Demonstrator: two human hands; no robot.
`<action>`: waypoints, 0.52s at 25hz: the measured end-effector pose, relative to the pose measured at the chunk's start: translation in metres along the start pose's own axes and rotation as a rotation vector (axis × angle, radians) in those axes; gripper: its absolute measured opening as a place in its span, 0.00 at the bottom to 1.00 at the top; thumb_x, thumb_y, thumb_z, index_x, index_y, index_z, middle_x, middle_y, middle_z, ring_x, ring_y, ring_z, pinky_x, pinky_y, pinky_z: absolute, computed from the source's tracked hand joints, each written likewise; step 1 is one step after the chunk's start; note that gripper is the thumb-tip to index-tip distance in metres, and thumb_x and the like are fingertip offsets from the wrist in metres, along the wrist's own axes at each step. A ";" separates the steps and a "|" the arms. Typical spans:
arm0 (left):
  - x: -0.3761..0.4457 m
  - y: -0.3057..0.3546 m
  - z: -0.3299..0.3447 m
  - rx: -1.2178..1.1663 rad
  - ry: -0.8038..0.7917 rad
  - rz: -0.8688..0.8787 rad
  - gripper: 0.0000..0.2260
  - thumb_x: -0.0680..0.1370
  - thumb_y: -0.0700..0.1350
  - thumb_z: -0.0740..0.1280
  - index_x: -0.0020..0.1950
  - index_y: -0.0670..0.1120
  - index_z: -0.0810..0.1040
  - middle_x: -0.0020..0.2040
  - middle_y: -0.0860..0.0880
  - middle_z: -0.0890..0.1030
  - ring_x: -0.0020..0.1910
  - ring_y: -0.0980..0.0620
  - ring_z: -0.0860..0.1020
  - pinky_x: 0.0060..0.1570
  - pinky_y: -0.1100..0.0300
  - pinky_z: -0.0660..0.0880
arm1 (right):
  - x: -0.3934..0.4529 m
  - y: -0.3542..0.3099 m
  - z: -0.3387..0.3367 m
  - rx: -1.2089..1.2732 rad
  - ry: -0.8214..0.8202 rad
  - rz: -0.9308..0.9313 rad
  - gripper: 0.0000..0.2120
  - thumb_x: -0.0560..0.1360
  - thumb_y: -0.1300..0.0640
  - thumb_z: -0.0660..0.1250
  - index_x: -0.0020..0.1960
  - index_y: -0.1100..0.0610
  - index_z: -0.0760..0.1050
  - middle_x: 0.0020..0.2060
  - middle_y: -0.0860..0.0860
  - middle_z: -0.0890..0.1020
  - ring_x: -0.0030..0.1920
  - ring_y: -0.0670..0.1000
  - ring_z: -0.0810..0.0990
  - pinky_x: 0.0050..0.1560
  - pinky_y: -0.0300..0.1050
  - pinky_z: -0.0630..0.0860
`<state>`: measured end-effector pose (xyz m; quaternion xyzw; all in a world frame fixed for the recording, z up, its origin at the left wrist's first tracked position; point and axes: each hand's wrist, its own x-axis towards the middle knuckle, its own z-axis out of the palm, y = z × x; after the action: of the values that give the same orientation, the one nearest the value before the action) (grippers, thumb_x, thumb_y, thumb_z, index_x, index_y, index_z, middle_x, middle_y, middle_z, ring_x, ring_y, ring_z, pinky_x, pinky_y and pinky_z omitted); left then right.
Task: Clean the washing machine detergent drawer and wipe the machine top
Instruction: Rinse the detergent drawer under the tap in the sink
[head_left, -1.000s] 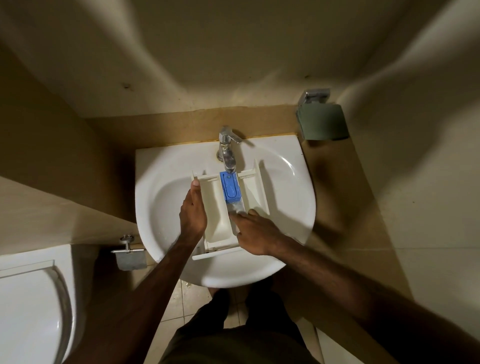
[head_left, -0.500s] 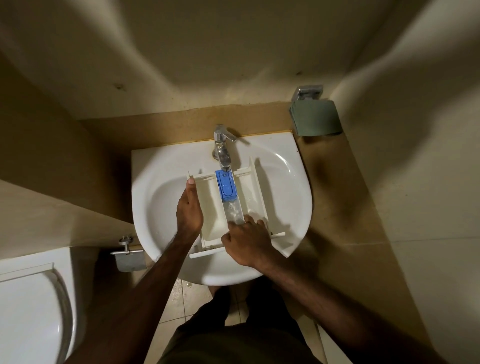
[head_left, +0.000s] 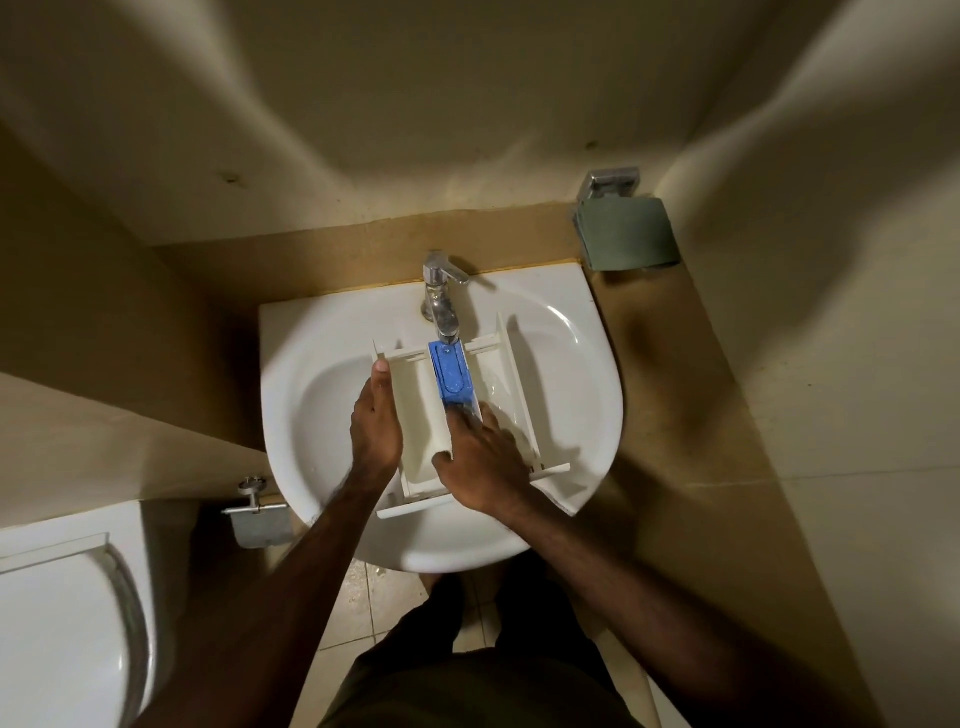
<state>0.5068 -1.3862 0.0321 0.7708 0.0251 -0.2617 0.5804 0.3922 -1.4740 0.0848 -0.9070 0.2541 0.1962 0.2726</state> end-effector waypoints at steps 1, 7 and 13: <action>0.000 0.000 0.000 -0.012 -0.004 -0.004 0.30 0.81 0.71 0.52 0.58 0.51 0.83 0.51 0.47 0.87 0.49 0.47 0.86 0.51 0.48 0.84 | 0.002 0.000 0.002 0.012 -0.019 0.012 0.33 0.81 0.52 0.60 0.84 0.54 0.52 0.83 0.52 0.57 0.82 0.62 0.52 0.78 0.64 0.59; -0.005 0.005 0.001 -0.034 0.007 0.006 0.29 0.84 0.66 0.52 0.60 0.48 0.84 0.51 0.47 0.87 0.49 0.48 0.86 0.41 0.62 0.80 | -0.028 0.015 0.001 -0.255 -0.047 -0.014 0.32 0.79 0.41 0.40 0.66 0.54 0.74 0.66 0.56 0.81 0.73 0.61 0.70 0.68 0.62 0.64; -0.006 0.009 -0.005 -0.042 -0.059 0.017 0.28 0.85 0.66 0.51 0.60 0.50 0.84 0.51 0.48 0.87 0.49 0.51 0.86 0.45 0.58 0.82 | -0.048 0.033 -0.001 -0.328 0.194 -0.305 0.26 0.83 0.44 0.47 0.54 0.52 0.83 0.52 0.51 0.86 0.52 0.59 0.84 0.53 0.56 0.78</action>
<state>0.5069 -1.3830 0.0433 0.7504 0.0069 -0.2789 0.5992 0.3353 -1.4818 0.0966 -0.9815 0.1041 0.1034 0.1226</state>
